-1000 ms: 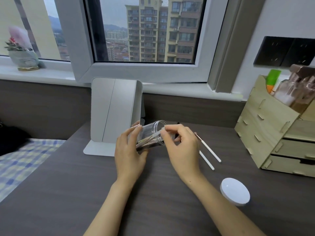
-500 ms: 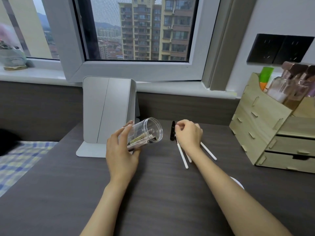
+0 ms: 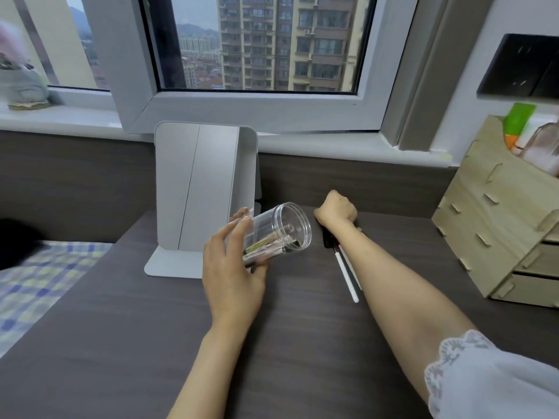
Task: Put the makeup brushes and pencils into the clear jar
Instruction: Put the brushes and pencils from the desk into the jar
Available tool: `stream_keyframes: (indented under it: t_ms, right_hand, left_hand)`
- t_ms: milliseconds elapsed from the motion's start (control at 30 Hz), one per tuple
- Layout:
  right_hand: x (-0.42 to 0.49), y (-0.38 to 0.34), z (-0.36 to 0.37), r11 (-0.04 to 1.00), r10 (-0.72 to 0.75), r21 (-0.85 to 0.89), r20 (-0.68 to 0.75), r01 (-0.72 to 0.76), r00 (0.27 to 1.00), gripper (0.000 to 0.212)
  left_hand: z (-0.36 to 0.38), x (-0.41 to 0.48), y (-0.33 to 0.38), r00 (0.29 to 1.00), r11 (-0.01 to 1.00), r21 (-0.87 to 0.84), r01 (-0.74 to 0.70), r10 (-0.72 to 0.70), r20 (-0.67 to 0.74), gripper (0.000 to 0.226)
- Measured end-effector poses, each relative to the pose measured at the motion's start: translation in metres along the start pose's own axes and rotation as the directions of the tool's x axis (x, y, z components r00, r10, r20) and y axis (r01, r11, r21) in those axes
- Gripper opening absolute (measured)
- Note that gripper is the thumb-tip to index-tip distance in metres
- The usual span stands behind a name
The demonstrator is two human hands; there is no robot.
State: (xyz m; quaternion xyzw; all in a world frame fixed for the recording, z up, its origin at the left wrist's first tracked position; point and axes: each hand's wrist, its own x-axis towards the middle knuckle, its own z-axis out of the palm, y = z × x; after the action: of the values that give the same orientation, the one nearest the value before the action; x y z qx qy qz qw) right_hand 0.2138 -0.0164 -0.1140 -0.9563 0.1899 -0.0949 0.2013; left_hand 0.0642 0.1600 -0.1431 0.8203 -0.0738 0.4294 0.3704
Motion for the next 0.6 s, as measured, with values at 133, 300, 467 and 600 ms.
stream_keyframes:
  t_ms: [133, 300, 467, 600]
  right_hand:
    - [-0.016, -0.008, -0.028, 0.922, -0.017, 0.379, -0.145, 0.072, 0.989, 0.034]
    - [-0.07, -0.002, -0.095, 0.534, -0.011, 0.762, -0.428, 0.367, 0.904, 0.023]
    - [-0.15, 0.019, -0.128, 0.377, -0.018, 0.712, -0.634, 0.593, 0.773, 0.024]
    - [-0.178, 0.026, -0.102, 0.43, -0.172, 0.66, -0.61, 0.616, 0.773, 0.022]
  left_hand:
    - [-0.001, -0.001, 0.001, 1.0, 1.0, -0.002, -0.006, 0.006, 0.011, 0.078]
    - [-0.002, -0.002, 0.001, 1.0, 1.0, -0.004, 0.015, -0.015, 0.022, 0.076]
    - [-0.003, -0.003, 0.008, 0.998, 1.0, -0.015, 0.025, -0.024, 0.051, 0.072]
    - [-0.004, -0.007, 0.014, 0.994, 0.998, -0.049, -0.038, 0.043, 0.098, 0.066]
